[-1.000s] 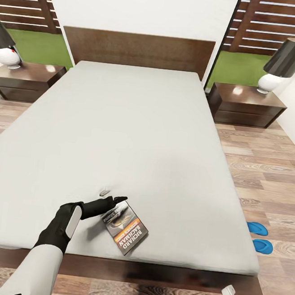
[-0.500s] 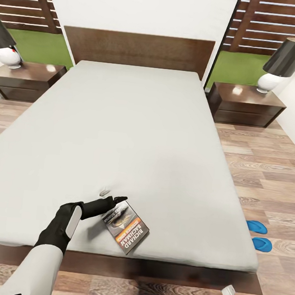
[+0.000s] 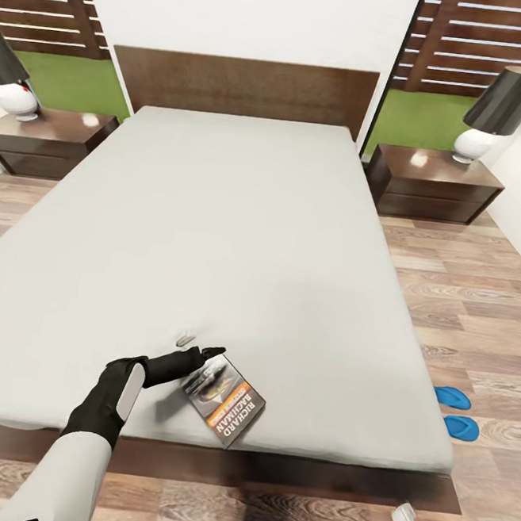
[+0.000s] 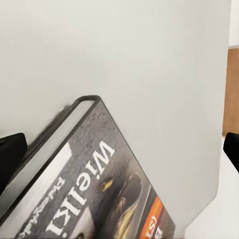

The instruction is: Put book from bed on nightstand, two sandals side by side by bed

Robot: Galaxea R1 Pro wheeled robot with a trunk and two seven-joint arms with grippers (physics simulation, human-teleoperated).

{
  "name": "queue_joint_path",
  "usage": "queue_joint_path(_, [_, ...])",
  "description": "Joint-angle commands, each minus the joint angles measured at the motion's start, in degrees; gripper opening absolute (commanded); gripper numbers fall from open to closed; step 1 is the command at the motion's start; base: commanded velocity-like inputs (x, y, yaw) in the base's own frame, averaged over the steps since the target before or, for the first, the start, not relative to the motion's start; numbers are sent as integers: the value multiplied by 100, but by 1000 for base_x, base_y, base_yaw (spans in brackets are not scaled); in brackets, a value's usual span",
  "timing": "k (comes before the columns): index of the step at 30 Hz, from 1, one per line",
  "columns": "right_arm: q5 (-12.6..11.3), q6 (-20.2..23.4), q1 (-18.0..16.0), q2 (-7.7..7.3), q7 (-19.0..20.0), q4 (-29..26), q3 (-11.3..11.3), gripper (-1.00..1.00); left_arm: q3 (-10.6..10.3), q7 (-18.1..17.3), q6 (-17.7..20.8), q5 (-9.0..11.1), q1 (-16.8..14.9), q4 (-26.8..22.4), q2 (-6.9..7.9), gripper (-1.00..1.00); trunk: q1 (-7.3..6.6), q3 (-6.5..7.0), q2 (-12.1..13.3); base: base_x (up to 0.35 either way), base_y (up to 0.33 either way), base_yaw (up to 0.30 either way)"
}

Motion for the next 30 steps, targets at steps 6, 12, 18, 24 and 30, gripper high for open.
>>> queue_joint_path(6, [51, 44, -1, 3, 13, -7, -48, 100, 21, -6, 35, -10, -3, 0, -6, 100, -2, -3, -2, -43, 0, 0])
queue_joint_path(12, [51, 43, -1, 3, 12, -7, -48, 100, 20, -6, 35, -10, -3, 0, -6, 100, -2, -3, -2, -2, 0, 0])
queue_joint_path(18, [51, 43, -1, 2, 12, -7, -48, 100, 13, -6, 27, -10, -3, 0, -13, 100, -2, -3, -2, 0, -34, 0])
queue_joint_path(24, [51, 43, -1, 1, 17, -7, -48, 100, 17, -6, 26, -10, -3, 6, -15, 100, -2, -3, -2, 0, -94, 0])
queue_joint_path(30, [51, 43, -1, 1, 19, -7, -48, 100, 19, -6, 26, -10, -3, 1, -15, 100, -2, -3, -2, 0, -3, 0])
